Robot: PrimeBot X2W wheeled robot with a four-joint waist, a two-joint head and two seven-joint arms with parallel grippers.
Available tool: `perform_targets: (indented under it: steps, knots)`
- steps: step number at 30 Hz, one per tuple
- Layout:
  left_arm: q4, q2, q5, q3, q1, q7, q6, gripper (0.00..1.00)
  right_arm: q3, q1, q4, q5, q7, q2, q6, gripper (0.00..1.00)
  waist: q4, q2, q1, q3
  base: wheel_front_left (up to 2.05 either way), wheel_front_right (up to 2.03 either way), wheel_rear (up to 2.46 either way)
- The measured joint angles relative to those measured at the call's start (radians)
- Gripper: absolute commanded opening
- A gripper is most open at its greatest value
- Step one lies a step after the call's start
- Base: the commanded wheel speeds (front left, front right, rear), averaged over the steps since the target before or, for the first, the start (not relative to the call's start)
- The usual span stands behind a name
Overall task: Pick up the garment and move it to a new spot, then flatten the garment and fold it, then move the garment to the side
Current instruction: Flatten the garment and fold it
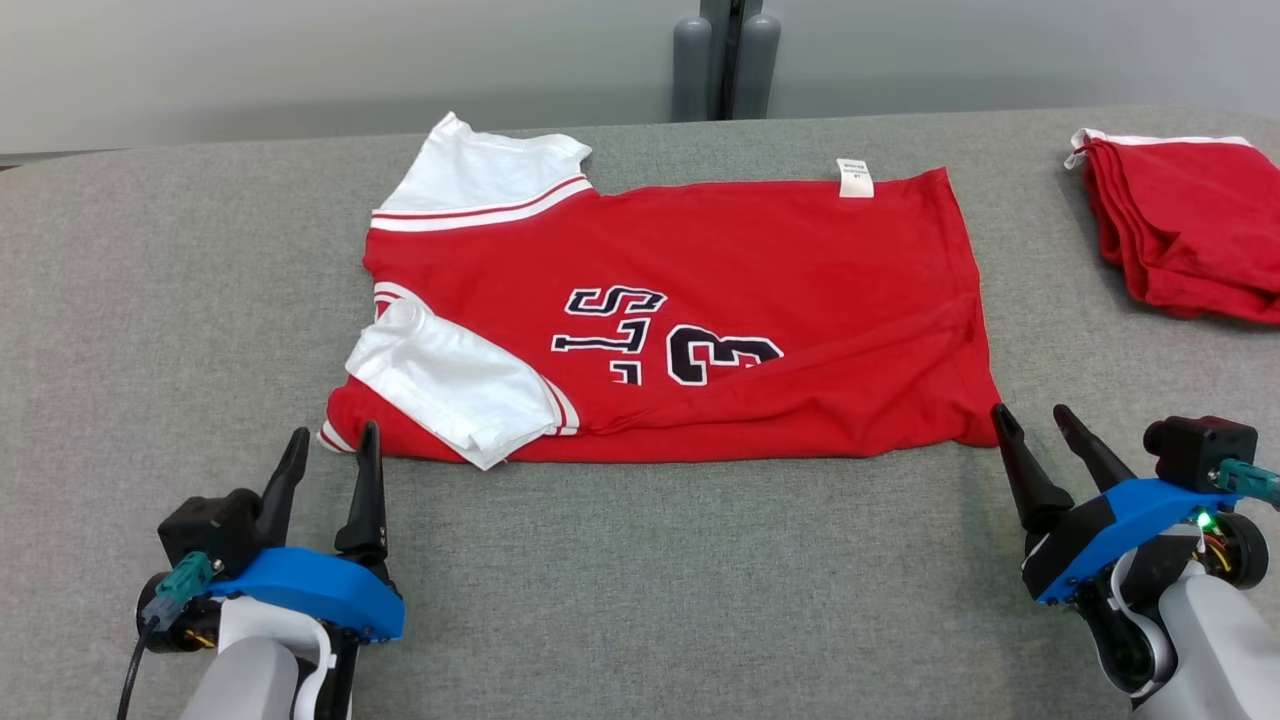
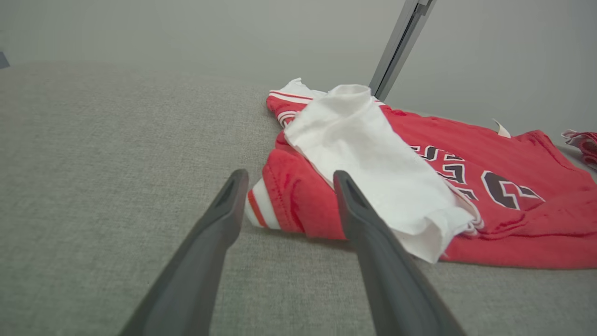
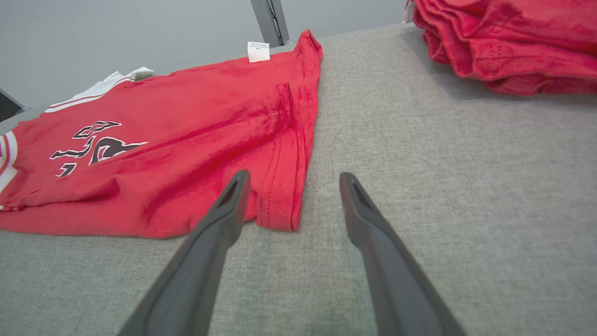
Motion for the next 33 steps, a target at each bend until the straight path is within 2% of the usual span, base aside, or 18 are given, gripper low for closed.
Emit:
perform_targets:
  steps: [10, 17, 23, 24, 25, 26, 27, 28, 33]
  knots:
    - [0.082, 0.003, 0.015, 0.001, -0.046, 0.000, 0.000, 1.00, 0.019, -0.044, 0.065, -0.040, -0.007, 0.025, 0.000, 1.00, 0.000, 0.0000, 0.0001, 0.035, 0.00, 0.00, 0.00]
    - [0.078, -0.007, 0.029, -0.004, -0.094, 0.000, -0.001, 1.00, 0.031, -0.077, 0.116, -0.046, -0.033, 0.043, 0.000, 1.00, 0.002, 0.0000, 0.0000, 0.053, 0.00, 0.00, 0.00]
    - [0.164, 0.004, 0.033, -0.022, -0.141, 0.000, -0.002, 1.00, 0.047, -0.104, 0.150, -0.044, -0.043, 0.048, 0.000, 1.00, -0.002, 0.0000, 0.0000, 0.062, 0.00, 0.00, 0.00]
    - [0.183, 0.005, 0.033, -0.028, -0.145, 0.000, -0.002, 0.97, 0.051, -0.108, 0.157, -0.043, -0.042, 0.048, 0.000, 1.00, -0.003, 0.0000, 0.0001, 0.063, 0.00, 0.00, 0.00]
    - [0.210, 0.006, 0.032, -0.033, -0.150, 0.000, -0.002, 0.33, 0.057, -0.116, 0.169, -0.043, -0.045, 0.051, 0.000, 1.00, -0.006, 0.0000, 0.0001, 0.064, 0.00, 0.00, 0.00]
    - [0.217, 0.003, 0.031, -0.034, -0.151, 0.000, -0.002, 0.33, 0.061, -0.121, 0.174, -0.043, -0.045, 0.053, 0.000, 1.00, -0.007, 0.0000, 0.0001, 0.064, 0.00, 0.00, 0.00]
    - [0.221, 0.002, 0.026, -0.034, -0.153, 0.000, -0.002, 0.09, 0.065, -0.123, 0.178, -0.041, -0.048, 0.054, 0.000, 0.32, -0.008, 0.0000, 0.0002, 0.063, 0.00, 0.00, 0.00]
    - [0.220, 0.001, 0.022, -0.032, -0.153, 0.000, -0.002, 0.00, 0.068, -0.125, 0.183, -0.036, -0.054, 0.055, 0.000, 0.00, -0.007, -0.0001, 0.0002, 0.062, 0.00, 0.00, 0.00]
    - [0.169, -0.004, 0.008, -0.019, -0.111, 0.000, -0.003, 0.00, 0.076, -0.116, 0.198, -0.006, -0.087, 0.058, 0.000, 0.00, 0.001, 0.0000, 0.0002, 0.035, 0.00, 0.00, 0.00]
